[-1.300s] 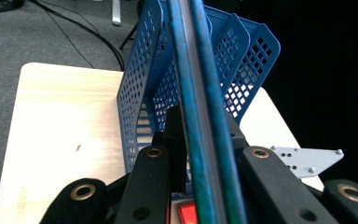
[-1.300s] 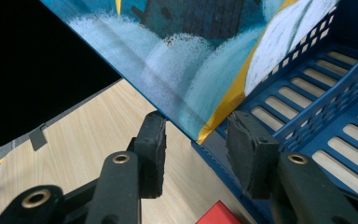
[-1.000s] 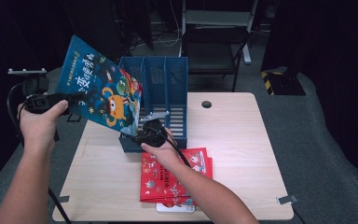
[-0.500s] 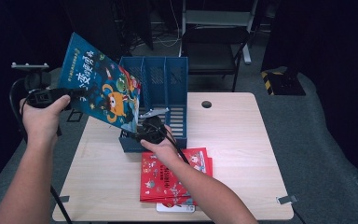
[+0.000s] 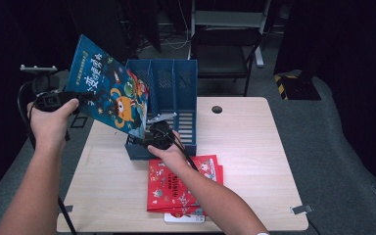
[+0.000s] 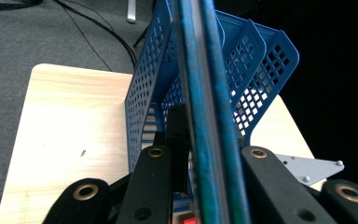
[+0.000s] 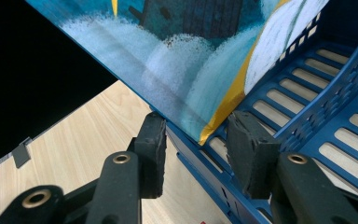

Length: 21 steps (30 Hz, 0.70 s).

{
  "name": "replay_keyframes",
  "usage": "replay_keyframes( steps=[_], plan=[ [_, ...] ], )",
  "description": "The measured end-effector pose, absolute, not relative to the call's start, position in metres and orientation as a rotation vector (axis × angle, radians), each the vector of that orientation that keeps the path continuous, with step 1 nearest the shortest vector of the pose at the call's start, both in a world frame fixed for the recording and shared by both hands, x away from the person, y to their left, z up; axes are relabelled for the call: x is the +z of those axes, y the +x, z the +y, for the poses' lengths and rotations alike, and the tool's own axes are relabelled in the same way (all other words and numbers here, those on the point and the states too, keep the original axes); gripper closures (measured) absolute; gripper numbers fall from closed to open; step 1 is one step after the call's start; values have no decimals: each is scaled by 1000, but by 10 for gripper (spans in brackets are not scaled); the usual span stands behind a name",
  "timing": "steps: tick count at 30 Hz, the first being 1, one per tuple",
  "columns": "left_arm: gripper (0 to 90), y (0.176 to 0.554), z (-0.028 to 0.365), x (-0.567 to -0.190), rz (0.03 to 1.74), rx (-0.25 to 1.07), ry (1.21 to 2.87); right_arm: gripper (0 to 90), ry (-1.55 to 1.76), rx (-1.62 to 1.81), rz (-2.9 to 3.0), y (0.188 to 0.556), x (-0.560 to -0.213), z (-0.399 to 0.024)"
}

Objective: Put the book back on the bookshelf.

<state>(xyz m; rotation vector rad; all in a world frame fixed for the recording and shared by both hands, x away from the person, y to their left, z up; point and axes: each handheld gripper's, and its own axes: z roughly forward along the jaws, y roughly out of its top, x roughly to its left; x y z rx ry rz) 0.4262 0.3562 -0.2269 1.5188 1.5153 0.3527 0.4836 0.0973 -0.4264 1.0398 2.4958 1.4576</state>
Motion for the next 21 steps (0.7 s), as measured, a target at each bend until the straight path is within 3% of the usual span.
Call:
replay_keyframes(
  steps=[11,21],
  plan=[
    [811,428,351,-226,1529,347,1512,572,1065,1432,2471,483,-429,101],
    [813,429,348,-226,1539,346,1514,494,1055,1372,2430,483,-430,104]
  ],
)
